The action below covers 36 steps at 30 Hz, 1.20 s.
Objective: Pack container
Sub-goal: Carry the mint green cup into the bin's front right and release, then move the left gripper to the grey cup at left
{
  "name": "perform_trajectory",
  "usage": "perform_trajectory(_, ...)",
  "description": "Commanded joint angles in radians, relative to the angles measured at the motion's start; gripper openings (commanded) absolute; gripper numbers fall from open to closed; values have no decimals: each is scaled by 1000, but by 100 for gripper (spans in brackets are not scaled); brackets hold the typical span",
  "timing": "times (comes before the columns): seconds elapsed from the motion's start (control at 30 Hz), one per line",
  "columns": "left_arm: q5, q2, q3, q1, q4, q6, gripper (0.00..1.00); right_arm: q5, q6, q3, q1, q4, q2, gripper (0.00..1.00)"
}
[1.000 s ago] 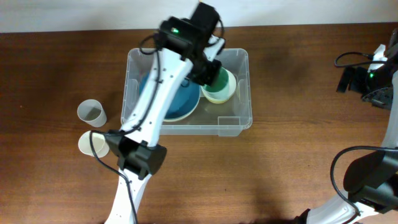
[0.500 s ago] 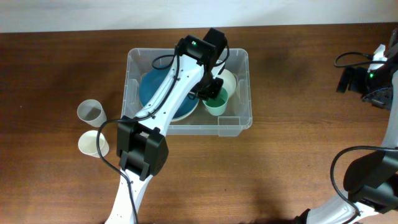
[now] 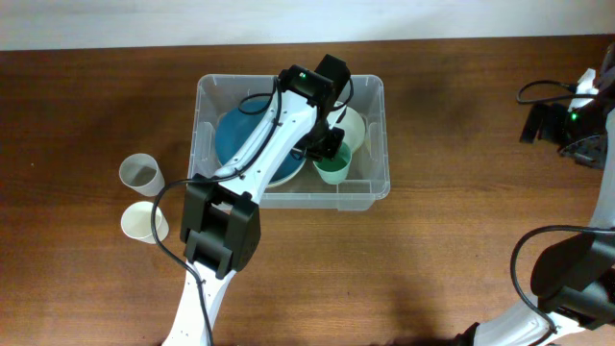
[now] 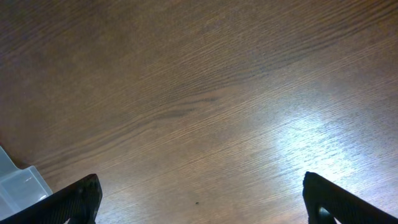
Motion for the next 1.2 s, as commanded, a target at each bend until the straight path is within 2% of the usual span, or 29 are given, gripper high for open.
perform_trajectory(0.0,-8,-12,-11,-4,4,-6,4,-2,8,-4,-3,1,3,99)
perform_trajectory(0.07,-23,-12,-11,-4,3,-6,5,-2,8,-4,-3,1,3,99)
perform_trajectory(0.27,-40,-12,-11,-4,4,-6,20,-2,8,-4,-3,1,3,99)
perform_trajectory(0.6,-56,-13,16,-2,19,-5,21,-2,8,-4,-3,1,3,99)
perform_trajectory(0.7,-55,-15,108,6,-10,-5,24,-2,8,-4,-3,1,3,99)
perform_trajectory(0.83,-56,-15,315,23,-90,-4,28,-2,8,-4,-3,1,3,99)
perform_trajectory(1.0,-59,-17,599,58,-217,-5,41,-2,8,-4,-3,1,3,99)
perform_trajectory(1.13,-158,-20,758,106,-323,-24,48,-2,8,-4,-3,1,3,99)
perform_trajectory(1.17,-172,-33,760,123,-323,-31,63,-2,8,-4,-3,1,3,99)
